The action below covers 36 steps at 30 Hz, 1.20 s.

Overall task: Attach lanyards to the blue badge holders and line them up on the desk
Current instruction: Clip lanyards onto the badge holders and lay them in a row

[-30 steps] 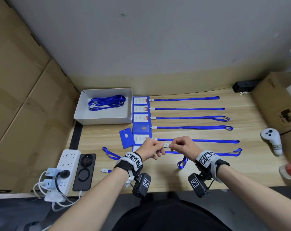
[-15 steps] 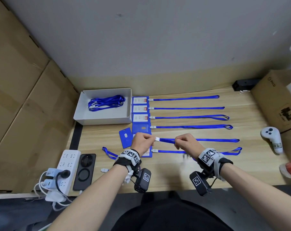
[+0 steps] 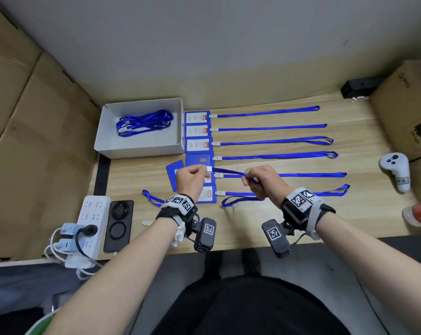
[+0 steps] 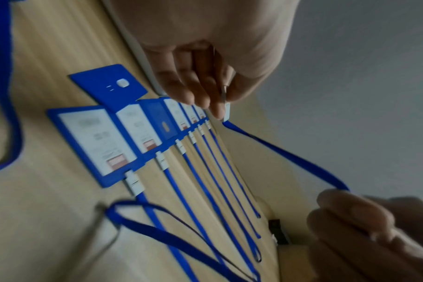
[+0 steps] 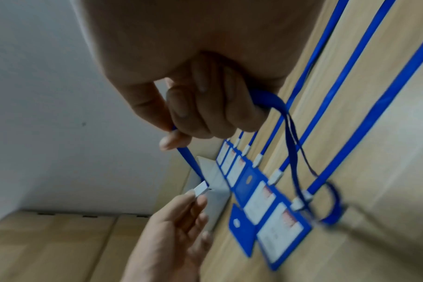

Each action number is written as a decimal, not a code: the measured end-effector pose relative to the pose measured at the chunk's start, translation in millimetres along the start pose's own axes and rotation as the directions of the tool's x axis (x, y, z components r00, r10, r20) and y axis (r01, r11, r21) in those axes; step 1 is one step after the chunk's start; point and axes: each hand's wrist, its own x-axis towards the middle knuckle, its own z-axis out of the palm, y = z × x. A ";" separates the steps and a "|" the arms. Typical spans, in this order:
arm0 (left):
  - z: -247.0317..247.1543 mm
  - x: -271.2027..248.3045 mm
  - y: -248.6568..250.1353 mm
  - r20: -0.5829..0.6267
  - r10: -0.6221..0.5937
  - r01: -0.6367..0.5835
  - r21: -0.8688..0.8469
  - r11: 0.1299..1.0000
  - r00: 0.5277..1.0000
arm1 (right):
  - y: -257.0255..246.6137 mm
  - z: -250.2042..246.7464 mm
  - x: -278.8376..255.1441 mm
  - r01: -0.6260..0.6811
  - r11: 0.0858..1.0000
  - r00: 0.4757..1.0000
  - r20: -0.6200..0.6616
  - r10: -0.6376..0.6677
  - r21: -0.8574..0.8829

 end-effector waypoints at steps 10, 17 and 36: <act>56.5 -58.6 -80.5 0.430 -0.266 0.224 0.147 0.964 0.863 | 144.8 -87.1 -19.5 -0.204 0.723 0.979 -0.145 0.144 -0.660; 93.8 -72.3 -103.5 0.344 -0.208 0.087 0.336 0.938 0.915 | 180.9 -103.4 -18.2 -0.174 0.667 0.985 -0.129 0.117 -0.724; 132.5 -68.0 -104.9 0.272 -0.065 -0.152 0.704 0.694 0.960 | 194.9 -115.6 -13.7 -0.125 0.637 0.990 -0.053 0.131 -0.760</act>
